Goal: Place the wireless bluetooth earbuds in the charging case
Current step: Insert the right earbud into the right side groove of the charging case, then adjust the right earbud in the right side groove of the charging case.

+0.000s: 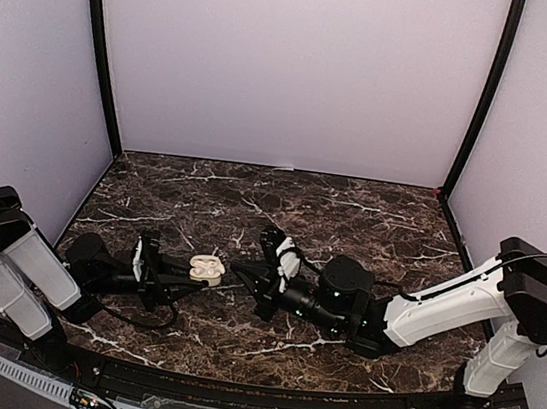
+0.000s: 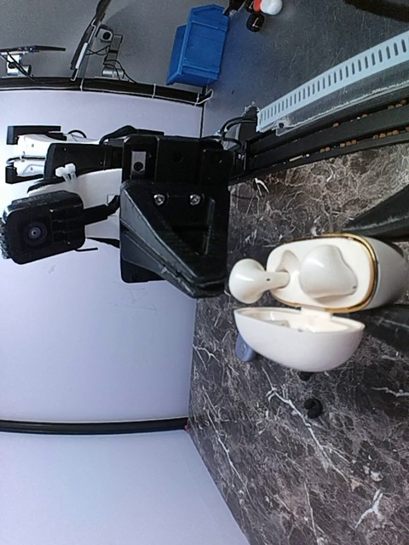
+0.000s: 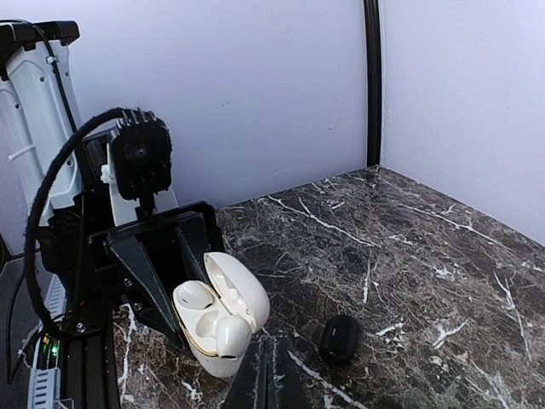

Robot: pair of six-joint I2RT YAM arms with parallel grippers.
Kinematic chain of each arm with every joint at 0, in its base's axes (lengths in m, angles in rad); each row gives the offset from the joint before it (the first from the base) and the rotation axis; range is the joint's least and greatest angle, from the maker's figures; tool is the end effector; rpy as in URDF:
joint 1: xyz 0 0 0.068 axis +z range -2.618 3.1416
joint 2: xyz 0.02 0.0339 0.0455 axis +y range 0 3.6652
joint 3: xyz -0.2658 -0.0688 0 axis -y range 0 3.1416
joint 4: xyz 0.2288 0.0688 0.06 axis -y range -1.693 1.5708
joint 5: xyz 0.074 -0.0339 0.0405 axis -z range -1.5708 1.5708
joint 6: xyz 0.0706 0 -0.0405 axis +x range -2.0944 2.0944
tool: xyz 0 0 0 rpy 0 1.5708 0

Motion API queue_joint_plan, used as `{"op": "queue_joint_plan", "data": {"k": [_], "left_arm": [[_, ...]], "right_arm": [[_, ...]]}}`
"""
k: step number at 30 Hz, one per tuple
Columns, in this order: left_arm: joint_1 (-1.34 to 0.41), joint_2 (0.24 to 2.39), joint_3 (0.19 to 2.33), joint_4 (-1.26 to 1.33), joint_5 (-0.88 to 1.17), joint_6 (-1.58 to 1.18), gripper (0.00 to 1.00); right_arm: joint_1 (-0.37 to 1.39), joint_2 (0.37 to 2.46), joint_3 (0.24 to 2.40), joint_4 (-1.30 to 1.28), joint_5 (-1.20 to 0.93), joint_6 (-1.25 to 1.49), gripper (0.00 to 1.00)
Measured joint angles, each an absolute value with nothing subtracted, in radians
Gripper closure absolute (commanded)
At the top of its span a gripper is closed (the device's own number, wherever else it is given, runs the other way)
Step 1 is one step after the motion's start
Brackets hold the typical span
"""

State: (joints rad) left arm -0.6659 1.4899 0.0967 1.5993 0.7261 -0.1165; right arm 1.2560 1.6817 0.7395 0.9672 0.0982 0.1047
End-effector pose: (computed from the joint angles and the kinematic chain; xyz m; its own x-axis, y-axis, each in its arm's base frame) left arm 0.1457 -0.1741 0.1898 0.0467 -0.1472 -0.9880 0.9851 0.1706 0.0212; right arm 0.1232 0.3560 0.2315 -0.0880 0.0656 -0.9940 -0.9117 0.3966 0.1069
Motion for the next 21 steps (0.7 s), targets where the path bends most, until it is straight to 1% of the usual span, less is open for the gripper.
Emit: {"op": "queue_joint_plan", "data": {"k": [9, 21], "left_arm": [[-0.666, 1.490, 0.097, 1.600, 0.748, -0.117, 0.93], [-0.666, 1.490, 0.097, 1.600, 0.744, -0.116, 0.93]], "right_arm": [[1.256, 1.685, 0.773, 0.898, 0.123, 0.091, 1.00], [1.256, 1.685, 0.777, 0.876, 0.030, 0.083, 1.00]]}}
